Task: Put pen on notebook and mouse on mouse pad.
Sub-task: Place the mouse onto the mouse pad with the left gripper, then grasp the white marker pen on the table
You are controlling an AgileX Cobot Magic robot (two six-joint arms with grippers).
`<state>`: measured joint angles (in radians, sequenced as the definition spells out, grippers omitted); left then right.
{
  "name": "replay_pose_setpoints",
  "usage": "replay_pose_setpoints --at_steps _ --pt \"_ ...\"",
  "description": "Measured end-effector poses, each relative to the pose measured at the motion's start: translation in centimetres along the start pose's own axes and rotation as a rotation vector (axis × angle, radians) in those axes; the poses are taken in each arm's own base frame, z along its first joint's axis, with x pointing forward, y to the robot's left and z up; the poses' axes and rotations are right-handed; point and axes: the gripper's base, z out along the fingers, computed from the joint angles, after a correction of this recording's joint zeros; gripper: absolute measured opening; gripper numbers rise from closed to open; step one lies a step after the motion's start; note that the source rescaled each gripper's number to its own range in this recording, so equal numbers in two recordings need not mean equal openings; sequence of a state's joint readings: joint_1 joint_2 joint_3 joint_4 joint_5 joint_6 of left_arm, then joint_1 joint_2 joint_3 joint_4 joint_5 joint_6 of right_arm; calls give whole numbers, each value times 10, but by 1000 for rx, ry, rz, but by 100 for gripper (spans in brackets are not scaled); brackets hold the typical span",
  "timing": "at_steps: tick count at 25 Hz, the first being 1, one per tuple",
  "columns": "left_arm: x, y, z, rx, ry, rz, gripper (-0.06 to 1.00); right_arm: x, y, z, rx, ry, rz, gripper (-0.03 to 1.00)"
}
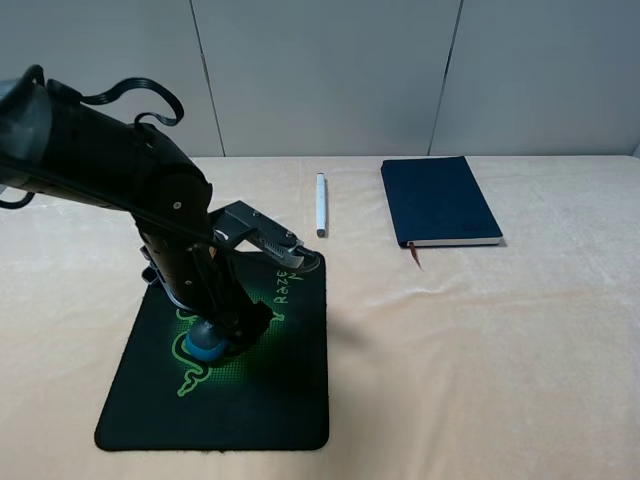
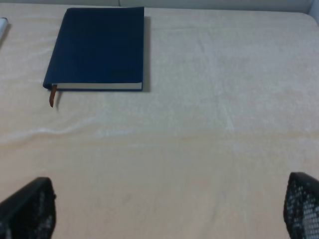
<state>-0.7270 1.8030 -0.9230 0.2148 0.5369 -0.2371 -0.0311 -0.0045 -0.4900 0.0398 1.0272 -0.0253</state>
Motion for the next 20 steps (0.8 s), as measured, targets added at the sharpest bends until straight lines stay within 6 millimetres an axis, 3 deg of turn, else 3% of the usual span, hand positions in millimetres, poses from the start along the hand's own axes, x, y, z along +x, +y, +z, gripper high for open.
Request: replay_pose_setpoints --at_steps 4,9,15,20 --pt "1 1 -18 16 -14 -33 100 0 0 0 0 0 0 100" --pt "11 6 -55 19 -48 -107 100 0 0 0 0 0 0 100" --pt "37 16 -105 9 -63 -193 100 0 0 0 0 0 0 100" --pt "69 25 -151 15 -114 -263 100 0 0 0 0 0 0 100"
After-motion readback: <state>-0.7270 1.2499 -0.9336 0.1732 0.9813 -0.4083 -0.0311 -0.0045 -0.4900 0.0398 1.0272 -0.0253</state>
